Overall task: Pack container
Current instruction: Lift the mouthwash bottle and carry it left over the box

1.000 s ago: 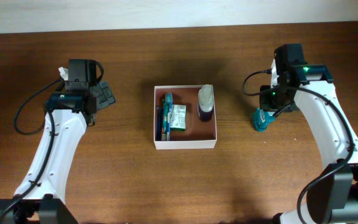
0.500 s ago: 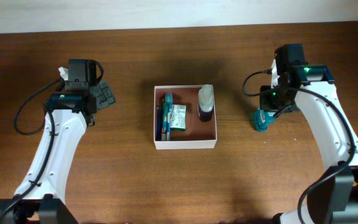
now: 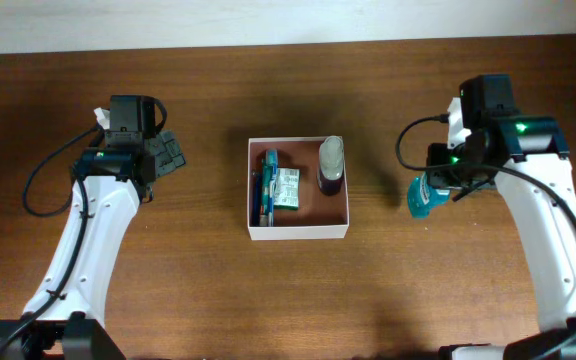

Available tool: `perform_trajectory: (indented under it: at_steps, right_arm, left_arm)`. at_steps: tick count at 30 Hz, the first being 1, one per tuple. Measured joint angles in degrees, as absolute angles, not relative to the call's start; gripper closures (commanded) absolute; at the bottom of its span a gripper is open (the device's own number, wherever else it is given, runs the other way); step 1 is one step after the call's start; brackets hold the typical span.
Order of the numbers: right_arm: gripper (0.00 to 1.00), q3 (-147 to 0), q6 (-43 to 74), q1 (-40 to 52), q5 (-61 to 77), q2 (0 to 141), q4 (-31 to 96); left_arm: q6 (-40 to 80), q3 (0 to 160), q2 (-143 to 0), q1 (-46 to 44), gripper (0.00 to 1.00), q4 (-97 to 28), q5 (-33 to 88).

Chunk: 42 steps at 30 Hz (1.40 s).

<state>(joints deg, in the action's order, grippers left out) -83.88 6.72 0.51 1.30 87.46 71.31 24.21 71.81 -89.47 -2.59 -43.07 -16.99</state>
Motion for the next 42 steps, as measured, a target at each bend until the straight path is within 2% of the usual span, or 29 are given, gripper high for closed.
perform_trajectory:
  at_steps: [5,14,28,42]
  right_arm:
    - [0.72,-88.1,7.8,2.1,1.6,86.9,75.8]
    - [0.72,-94.6,10.8,12.3,2.0,86.1,77.6]
    - [0.72,-94.8,16.6,25.3,2.4,86.0,75.1]
    - [0.72,-94.8,19.5,31.6,0.3,87.2,72.7]
  left_arm:
    - [24.2,71.8,-89.5,-2.6,0.01,-43.1,-17.0]
    - [24.2,71.8,-89.5,-2.6,0.01,-43.1,-17.0]
    - [24.2,71.8,-89.5,-2.6,0.01,-43.1,-17.0]
    - [24.2,71.8,-89.5,-2.6,0.01,-43.1,-17.0]
